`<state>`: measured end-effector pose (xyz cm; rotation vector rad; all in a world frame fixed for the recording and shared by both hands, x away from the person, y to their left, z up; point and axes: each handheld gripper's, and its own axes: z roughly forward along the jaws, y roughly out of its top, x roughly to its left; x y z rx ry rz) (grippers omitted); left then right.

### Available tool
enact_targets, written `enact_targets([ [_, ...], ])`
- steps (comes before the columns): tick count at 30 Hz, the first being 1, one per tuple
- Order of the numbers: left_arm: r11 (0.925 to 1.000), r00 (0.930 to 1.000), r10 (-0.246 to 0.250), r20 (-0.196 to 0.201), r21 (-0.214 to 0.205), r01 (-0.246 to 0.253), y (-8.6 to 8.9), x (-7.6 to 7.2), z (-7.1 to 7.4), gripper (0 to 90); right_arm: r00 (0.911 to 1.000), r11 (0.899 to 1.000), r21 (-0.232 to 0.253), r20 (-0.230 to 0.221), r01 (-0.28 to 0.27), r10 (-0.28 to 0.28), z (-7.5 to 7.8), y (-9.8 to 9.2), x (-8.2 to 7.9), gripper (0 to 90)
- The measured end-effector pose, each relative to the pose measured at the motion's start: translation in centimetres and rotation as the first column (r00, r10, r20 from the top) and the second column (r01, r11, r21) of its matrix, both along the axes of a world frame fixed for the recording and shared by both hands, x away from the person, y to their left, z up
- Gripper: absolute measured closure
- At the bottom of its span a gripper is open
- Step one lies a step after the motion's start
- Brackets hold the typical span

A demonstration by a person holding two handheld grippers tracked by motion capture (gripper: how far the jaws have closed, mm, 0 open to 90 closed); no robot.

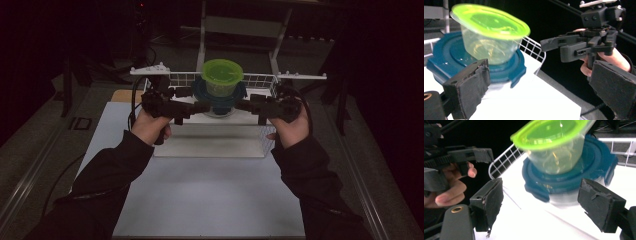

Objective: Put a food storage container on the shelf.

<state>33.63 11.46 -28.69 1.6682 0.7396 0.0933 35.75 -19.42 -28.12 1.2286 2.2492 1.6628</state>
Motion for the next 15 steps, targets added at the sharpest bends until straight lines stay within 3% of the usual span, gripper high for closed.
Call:
enact_targets([
  [7,0.9995,0.9995,-0.029,-0.006,0.013,0.030,-0.2,-1.1,-1.9,2.6,0.9994,0.999,-0.031,0.019,-0.029,0.029,-2.2,-0.6,-1.4,19.0],
  [8,0.9983,0.9984,-0.056,-0.006,0.016,0.056,-0.3,-1.4,-2.8,3.9,0.9986,0.998,-0.036,0.026,-0.046,0.047,-3.2,-0.9,-1.9,19.0],
  [15,0.9916,0.9927,-0.120,-0.016,0.047,0.120,-1.1,-2.5,-5.6,4.0,0.9967,0.996,-0.044,0.017,-0.078,0.079,-5.9,-1.3,-3.2,18.5],
])
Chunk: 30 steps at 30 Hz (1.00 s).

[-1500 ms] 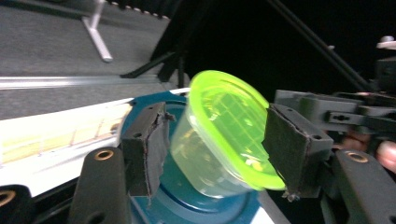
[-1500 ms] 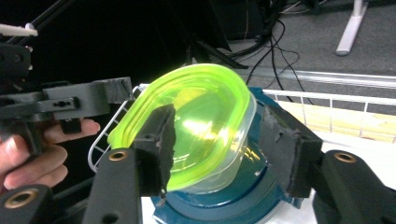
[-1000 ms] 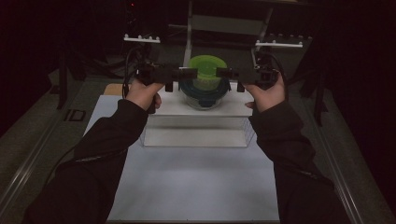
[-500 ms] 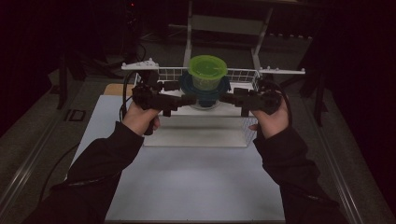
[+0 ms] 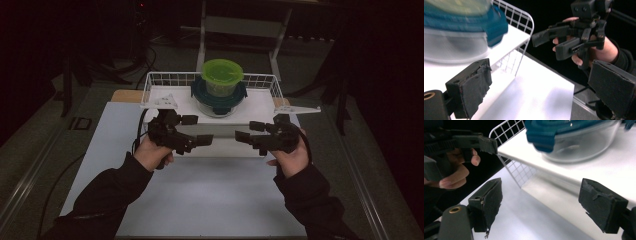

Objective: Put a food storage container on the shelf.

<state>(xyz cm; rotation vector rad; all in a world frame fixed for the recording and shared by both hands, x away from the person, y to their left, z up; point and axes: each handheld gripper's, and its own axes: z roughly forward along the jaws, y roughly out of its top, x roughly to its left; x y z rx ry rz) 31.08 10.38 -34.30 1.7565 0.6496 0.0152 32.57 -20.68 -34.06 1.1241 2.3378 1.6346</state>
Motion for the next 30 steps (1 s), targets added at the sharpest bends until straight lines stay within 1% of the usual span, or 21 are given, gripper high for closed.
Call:
enact_targets([
  [5,0.9999,0.9999,-0.010,-0.014,0.012,0.010,-0.3,-0.8,-2.0,3.3,0.9999,1.000,0.012,0.004,-0.011,0.011,-1.7,0.0,-0.9,18.1],
  [6,0.9999,0.9999,-0.010,-0.014,0.012,0.010,-0.3,-0.8,-2.0,3.3,0.9999,1.000,0.012,0.004,-0.011,0.011,-1.7,0.0,-0.9,18.1],
  [7,0.9998,0.9999,-0.014,-0.007,0.016,0.014,-0.2,-1.1,-2.8,3.3,0.9998,1.000,0.003,0.004,-0.019,0.019,-2.4,0.1,-1.2,17.7],
  [8,0.9995,0.9999,-0.013,-0.005,0.029,0.014,-0.2,-1.3,-3.2,3.3,0.9997,1.000,0.006,0.006,-0.022,0.022,-2.8,0.1,-1.4,17.6],
  [10,0.9995,0.9999,-0.014,-0.006,0.027,0.014,-0.1,-1.5,-3.6,3.3,0.9996,1.000,0.008,0.005,-0.028,0.028,-3.1,0.1,-1.4,17.1],
  [12,0.9992,0.9996,-0.011,-0.025,0.038,0.012,0.0,-1.9,-5.0,3.3,0.9994,0.999,0.010,0.009,-0.035,0.035,-4.2,0.0,-1.7,16.8],
  [13,0.9992,0.9996,-0.011,-0.025,0.038,0.012,0.0,-1.9,-5.0,3.3,0.9994,0.999,0.010,0.009,-0.035,0.035,-4.2,0.0,-1.7,16.8],
  [14,0.9989,0.9995,-0.012,-0.028,0.046,0.013,0.1,-2.0,-5.3,3.3,0.9993,0.999,0.010,-0.004,-0.037,0.038,-5.0,-0.1,-1.8,16.8],
  [15,0.9985,0.9996,-0.012,-0.027,0.053,0.014,0.1,-2.2,-5.7,3.3,0.9993,0.999,0.010,-0.004,-0.037,0.038,-5.0,-0.1,-1.8,16.8],
  [16,0.9981,0.9995,-0.012,-0.028,0.060,0.014,0.2,-2.5,-6.5,3.3,0.9989,0.999,0.013,-0.015,-0.044,0.045,-5.9,-0.2,-1.9,16.8],
  [17,0.9981,0.9995,-0.012,-0.028,0.060,0.014,0.2,-2.5,-6.5,3.3,0.9989,0.999,0.013,-0.015,-0.044,0.045,-5.9,-0.2,-1.9,16.8],
  [20,0.9975,0.9987,-0.012,-0.049,0.069,0.015,0.3,-2.9,-8.0,3.3,0.9984,0.999,0.001,-0.031,-0.048,0.048,-7.8,-0.5,-2.2,16.8],
  [21,0.9972,0.9984,-0.009,-0.056,0.073,0.013,0.3,-3.0,-8.4,3.3,0.9984,0.999,0.001,-0.031,-0.048,0.048,-7.8,-0.5,-2.2,16.8],
  [22,0.9958,0.9975,-0.005,-0.070,0.090,0.011,0.4,-3.1,-9.2,3.3,0.9983,0.999,-0.001,-0.036,-0.045,0.045,-8.7,-0.8,-2.3,17.1],
  [23,0.9958,0.9975,-0.005,-0.070,0.090,0.011,0.4,-3.1,-9.2,3.3,0.9980,0.999,-0.003,-0.045,-0.046,0.046,-9.1,-0.8,-2.3,17.1],
  [24,0.9954,0.9970,0.001,-0.077,0.096,0.007,0.5,-3.4,-10.1,3.3,0.9974,0.999,-0.005,-0.056,-0.046,0.046,-9.6,-1.0,-2.3,17.1],
  [25,0.9954,0.9970,0.001,-0.077,0.096,0.007,0.5,-3.4,-10.1,3.3,0.9974,0.999,-0.005,-0.056,-0.046,0.046,-9.6,-1.0,-2.3,17.1],
  [26,0.9937,0.9970,0.006,-0.077,0.112,0.003,0.6,-3.5,-10.8,3.3,0.9964,0.999,-0.007,-0.070,-0.047,0.047,-10.6,-1.2,-2.4,17.1],
  [27,0.9937,0.9970,0.006,-0.077,0.112,0.003,0.6,-3.5,-10.8,3.3,0.9964,0.999,-0.007,-0.070,-0.047,0.047,-10.6,-1.2,-2.4,17.1],
  [28,0.9944,0.9959,0.015,-0.089,0.106,-0.006,0.9,-3.6,-11.5,3.3,0.9953,0.999,-0.016,-0.085,-0.047,0.045,-11.5,-1.3,-2.4,17.1],
  [30,0.9937,0.9956,0.022,-0.091,0.112,-0.011,1.0,-3.7,-11.8,3.3,0.9945,0.999,-0.020,-0.098,-0.040,0.038,-12.2,-1.6,-2.5,17.1],
])
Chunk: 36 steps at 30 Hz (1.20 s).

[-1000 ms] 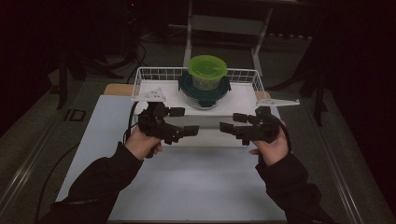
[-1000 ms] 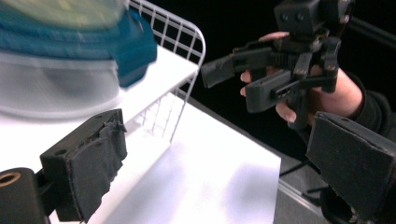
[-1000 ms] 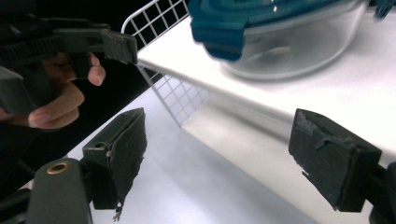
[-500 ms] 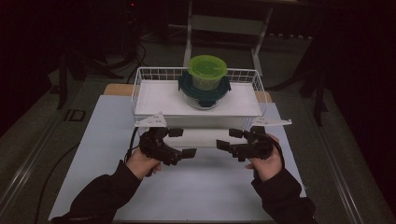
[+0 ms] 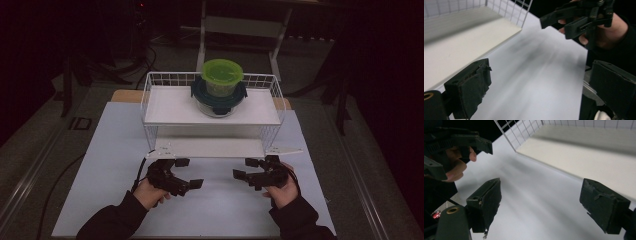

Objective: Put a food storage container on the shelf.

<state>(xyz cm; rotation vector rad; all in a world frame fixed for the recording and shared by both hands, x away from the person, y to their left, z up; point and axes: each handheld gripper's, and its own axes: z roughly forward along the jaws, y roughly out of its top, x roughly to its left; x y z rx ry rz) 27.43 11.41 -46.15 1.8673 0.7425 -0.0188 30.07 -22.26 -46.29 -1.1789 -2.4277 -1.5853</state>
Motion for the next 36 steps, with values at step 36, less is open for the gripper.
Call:
enact_targets([
  [36,0.9928,0.9982,0.057,0.016,0.104,-0.059,3.5,-3.2,-5.4,3.3,0.9980,0.997,-0.058,0.042,0.050,-0.048,-4.0,-4.0,-3.9,16.3],
])
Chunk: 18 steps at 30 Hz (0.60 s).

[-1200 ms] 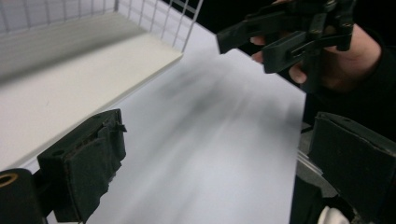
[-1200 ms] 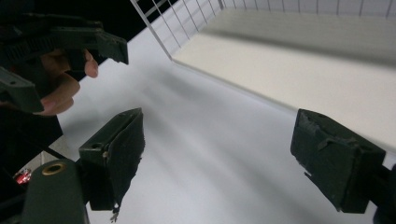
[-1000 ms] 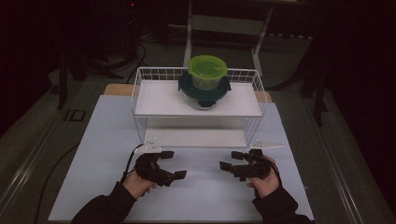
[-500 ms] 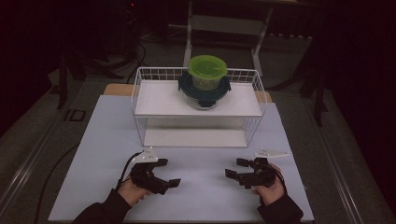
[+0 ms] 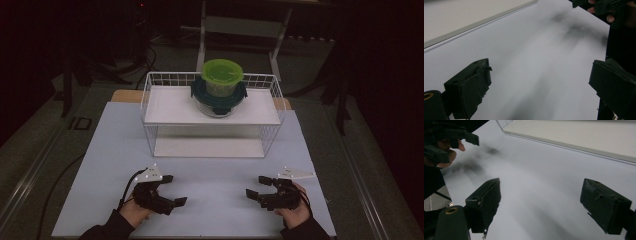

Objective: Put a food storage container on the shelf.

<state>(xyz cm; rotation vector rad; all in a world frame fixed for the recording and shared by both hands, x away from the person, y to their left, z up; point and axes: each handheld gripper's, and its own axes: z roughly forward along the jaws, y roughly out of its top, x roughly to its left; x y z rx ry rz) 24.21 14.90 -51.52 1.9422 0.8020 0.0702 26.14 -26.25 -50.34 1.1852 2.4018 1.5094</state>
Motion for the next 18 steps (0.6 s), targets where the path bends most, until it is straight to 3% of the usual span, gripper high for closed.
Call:
enact_targets([
  [4,0.9998,0.9997,0.021,0.014,-0.005,-0.021,0.7,-0.5,0.0,3.3,1.0000,1.000,0.006,-0.003,0.007,-0.007,-0.2,-0.7,-0.5,16.3],
  [18,0.9996,0.9992,0.026,0.031,-0.012,-0.026,1.3,-1.1,0.1,3.2,0.9990,0.999,0.012,-0.027,0.036,-0.036,-0.9,-1.4,-0.9,16.5],
])
